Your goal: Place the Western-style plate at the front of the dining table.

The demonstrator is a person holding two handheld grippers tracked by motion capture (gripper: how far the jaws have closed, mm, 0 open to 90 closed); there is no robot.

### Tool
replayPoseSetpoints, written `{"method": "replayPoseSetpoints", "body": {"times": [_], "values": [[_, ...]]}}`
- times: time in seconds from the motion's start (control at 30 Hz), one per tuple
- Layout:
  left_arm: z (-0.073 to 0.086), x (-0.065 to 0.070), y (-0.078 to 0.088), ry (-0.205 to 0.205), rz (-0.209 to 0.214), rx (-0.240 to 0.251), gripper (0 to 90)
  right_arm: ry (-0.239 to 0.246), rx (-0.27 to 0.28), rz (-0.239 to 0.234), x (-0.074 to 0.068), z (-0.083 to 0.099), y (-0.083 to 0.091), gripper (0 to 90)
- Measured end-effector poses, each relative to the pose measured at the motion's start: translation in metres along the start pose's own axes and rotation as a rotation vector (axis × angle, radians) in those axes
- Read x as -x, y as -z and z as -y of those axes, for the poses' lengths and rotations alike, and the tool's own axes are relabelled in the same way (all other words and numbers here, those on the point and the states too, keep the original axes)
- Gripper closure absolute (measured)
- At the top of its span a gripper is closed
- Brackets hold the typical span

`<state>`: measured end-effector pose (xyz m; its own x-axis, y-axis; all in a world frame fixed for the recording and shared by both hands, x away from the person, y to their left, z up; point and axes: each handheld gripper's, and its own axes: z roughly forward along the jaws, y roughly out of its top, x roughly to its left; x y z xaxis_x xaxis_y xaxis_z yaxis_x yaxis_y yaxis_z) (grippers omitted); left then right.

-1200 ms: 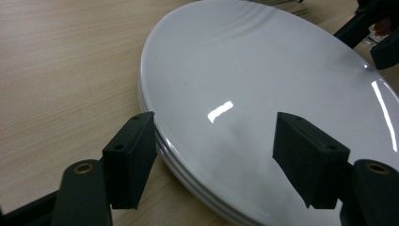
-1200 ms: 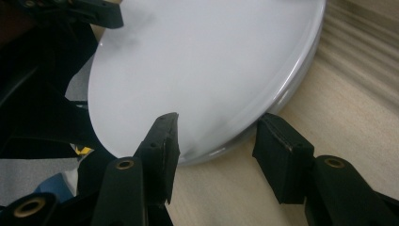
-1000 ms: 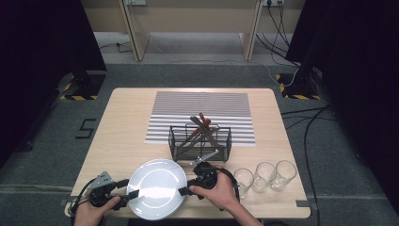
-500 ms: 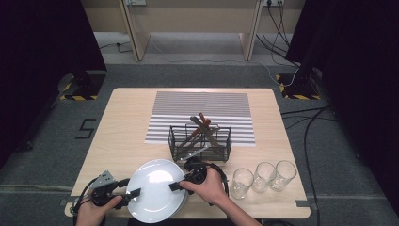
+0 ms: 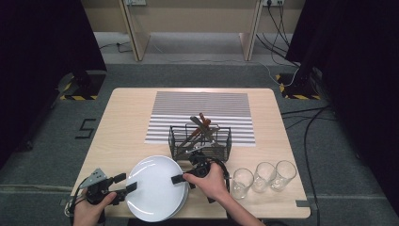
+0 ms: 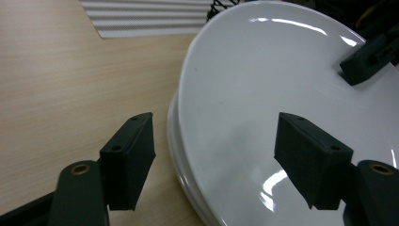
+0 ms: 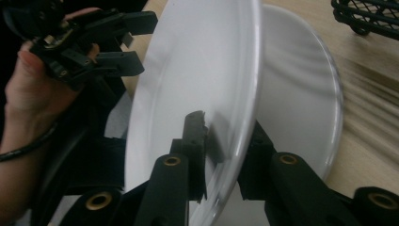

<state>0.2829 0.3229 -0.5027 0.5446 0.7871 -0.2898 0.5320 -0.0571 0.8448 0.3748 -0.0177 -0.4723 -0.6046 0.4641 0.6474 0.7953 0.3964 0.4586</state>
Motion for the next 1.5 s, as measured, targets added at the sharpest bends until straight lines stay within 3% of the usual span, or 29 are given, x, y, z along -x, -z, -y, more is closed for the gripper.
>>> {"method": "replayPoseSetpoints", "body": {"times": [0.1,0.23,0.43,0.73,0.87,1.07,1.33,1.5], "values": [[-0.002,-0.003,0.005,0.03,-0.027,0.055,25.9,-0.025,0.026,-0.059,-0.002,-0.001,0.005,81.9],[-0.004,-0.004,0.011,0.059,-0.053,0.101,24.7,-0.025,0.046,-0.077,-0.008,-0.003,0.009,84.9],[-0.006,-0.004,0.017,0.067,-0.081,0.15,24.3,0.023,0.082,-0.052,-0.019,-0.003,0.015,85.2],[-0.011,-0.005,0.028,0.077,-0.096,0.253,23.6,0.059,0.13,-0.018,-0.022,-0.002,0.03,85.3],[-0.011,-0.006,0.028,0.075,-0.103,0.256,23.0,0.058,0.146,-0.016,-0.021,-0.002,0.037,85.4],[-0.008,-0.007,0.026,0.061,-0.12,0.257,22.3,0.098,0.207,0.033,-0.023,-0.001,0.059,85.4],[-0.008,-0.003,0.019,-0.005,-0.135,0.211,17.9,0.153,0.267,0.085,-0.029,-0.002,0.09,85.3],[-0.007,-0.001,0.014,-0.04,-0.151,0.189,18.2,0.157,0.296,0.1,-0.029,-0.002,0.101,85.3]]}}
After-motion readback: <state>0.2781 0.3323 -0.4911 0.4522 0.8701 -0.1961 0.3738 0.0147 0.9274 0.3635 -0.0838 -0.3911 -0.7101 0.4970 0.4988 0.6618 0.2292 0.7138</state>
